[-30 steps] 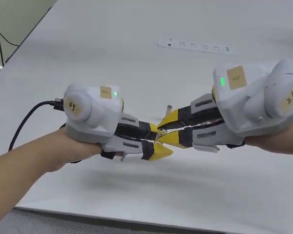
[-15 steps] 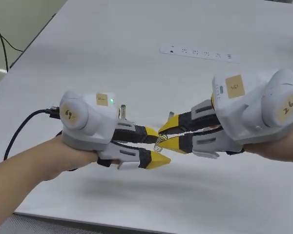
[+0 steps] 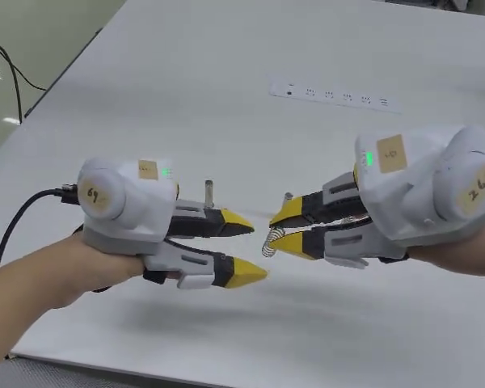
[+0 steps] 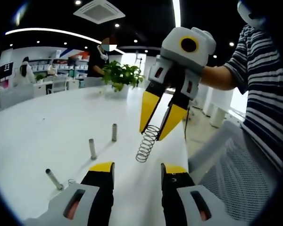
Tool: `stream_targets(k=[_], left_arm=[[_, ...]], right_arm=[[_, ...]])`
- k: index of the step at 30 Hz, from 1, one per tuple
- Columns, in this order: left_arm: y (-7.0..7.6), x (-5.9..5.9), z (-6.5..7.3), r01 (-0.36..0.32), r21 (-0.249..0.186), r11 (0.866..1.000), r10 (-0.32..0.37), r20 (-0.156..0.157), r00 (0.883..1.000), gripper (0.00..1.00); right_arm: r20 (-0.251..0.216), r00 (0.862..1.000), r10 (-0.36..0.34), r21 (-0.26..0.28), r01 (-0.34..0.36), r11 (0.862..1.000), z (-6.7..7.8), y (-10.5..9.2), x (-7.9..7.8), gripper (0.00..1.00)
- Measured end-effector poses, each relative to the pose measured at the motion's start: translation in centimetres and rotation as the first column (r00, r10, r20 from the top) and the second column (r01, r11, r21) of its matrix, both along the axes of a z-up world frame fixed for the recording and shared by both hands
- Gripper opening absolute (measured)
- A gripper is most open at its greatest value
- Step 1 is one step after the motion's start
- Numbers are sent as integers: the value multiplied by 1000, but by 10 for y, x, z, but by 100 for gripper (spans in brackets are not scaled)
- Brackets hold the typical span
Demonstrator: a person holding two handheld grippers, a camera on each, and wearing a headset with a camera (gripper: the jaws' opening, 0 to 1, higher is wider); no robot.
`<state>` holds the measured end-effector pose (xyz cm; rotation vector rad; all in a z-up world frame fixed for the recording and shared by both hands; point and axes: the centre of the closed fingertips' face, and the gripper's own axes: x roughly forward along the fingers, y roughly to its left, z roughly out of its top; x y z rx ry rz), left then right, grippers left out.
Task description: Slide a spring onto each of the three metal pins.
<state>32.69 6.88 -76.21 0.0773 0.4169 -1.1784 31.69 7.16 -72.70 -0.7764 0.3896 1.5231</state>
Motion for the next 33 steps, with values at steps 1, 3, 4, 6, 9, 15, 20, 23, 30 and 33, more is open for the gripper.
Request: stream_targets(k=[1, 3, 4, 6, 9, 15, 20, 23, 30, 33], left_arm=[[2, 0, 0, -3, 4, 1000, 3, 3, 1000, 35], [6, 1, -1, -11, 9, 1000, 11, 4, 1000, 36], [9, 2, 0, -20, 8, 1000, 20, 0, 1000, 37], [15, 4, 1, -39, 8, 999, 39, 6, 999, 39], [23, 6, 0, -61, 10, 998, 61, 3, 998, 45], [44, 12, -1, -128, 21, 992, 128, 4, 992, 62], [56, 10, -3, -156, 26, 987, 156, -11, 988, 69], [60, 9, -4, -161, 36, 986, 161, -10, 987, 72], [74, 11, -5, -203, 26, 979, 203, -36, 978, 85], [80, 12, -4, -218, 27, 976, 219, -25, 976, 91]], right_arm=[[0, 1000, 0, 1, 0, 1000, 0, 0, 0, 7], [2, 1000, -1, 0, 1, 1000, 0, 0, 1, 7], [6, 1000, -3, -3, 3, 1000, -1, 0, 1, 7], [8, 1000, -6, -3, 6, 1000, -1, -1, 2, 7], [11, 1000, -11, -4, 11, 1000, -2, -2, 3, 7], [14, 1000, -26, -11, 26, 1000, -4, -5, 7, 7], [16, 1000, -24, -32, 24, 999, -8, -9, 7, 7], [18, 1000, -22, -43, 23, 999, -10, -10, 7, 7], [22, 999, -29, -45, 30, 999, -10, -12, 10, 7], [24, 999, -36, -55, 37, 998, -11, -14, 13, 7]])
